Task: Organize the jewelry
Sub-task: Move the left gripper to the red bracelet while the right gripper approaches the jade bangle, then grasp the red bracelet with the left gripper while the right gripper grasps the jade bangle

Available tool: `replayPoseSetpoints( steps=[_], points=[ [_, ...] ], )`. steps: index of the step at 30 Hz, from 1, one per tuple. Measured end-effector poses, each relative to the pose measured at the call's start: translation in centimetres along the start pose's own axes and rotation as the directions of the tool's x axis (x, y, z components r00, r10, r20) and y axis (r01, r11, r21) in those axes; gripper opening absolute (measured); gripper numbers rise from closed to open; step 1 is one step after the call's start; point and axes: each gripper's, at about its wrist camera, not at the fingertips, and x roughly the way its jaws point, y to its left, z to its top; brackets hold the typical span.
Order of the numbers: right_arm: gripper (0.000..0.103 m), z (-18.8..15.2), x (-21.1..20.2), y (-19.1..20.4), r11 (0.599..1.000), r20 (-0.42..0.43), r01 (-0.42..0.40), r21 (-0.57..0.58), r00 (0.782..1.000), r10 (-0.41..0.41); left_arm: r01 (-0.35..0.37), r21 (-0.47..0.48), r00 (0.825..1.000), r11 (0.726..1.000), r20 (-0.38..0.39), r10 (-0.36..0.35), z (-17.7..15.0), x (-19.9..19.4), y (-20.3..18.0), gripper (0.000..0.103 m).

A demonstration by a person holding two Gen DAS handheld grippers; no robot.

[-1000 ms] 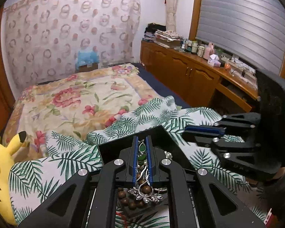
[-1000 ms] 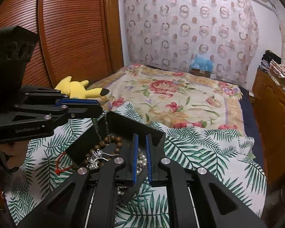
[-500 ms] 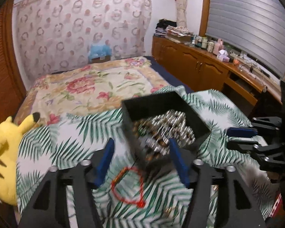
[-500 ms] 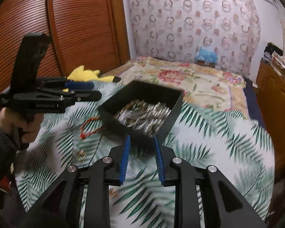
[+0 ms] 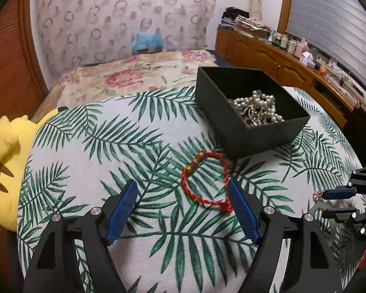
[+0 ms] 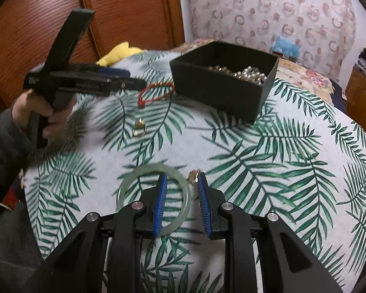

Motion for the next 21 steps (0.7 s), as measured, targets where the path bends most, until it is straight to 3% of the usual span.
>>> replayPoseSetpoints(
  steps=[5, 7, 13, 21],
  points=[
    [0.026, -0.1, 0.2, 0.8, 0.998, -0.015, 0.046, -0.052, 0.999, -0.046, 0.0, 0.007, 1.0, 1.0, -0.005, 0.0, 0.0, 0.3, -0.1, 0.058],
    [0.01, -0.3, 0.3, 0.8, 0.996, -0.011, 0.065, -0.066, 0.998, -0.066, 0.001, 0.012, 1.0, 1.0, -0.011, -0.001, 0.0, 0.6, -0.3, 0.05],
    [0.008, 0.1, -0.4, 0.0, 0.998, 0.022, 0.055, -0.034, 0.998, -0.054, -0.002, 0.018, 1.0, 1.0, -0.027, 0.002, 0.2, 1.7, -0.4, 0.031],
    [0.008, 1.8, -2.0, -1.2, 0.998, 0.101, 0.065, -0.004, 0.993, -0.065, -0.021, 0.052, 0.999, 0.998, -0.032, 0.023, 0.9, 2.3, -1.1, 0.029]
  ],
)
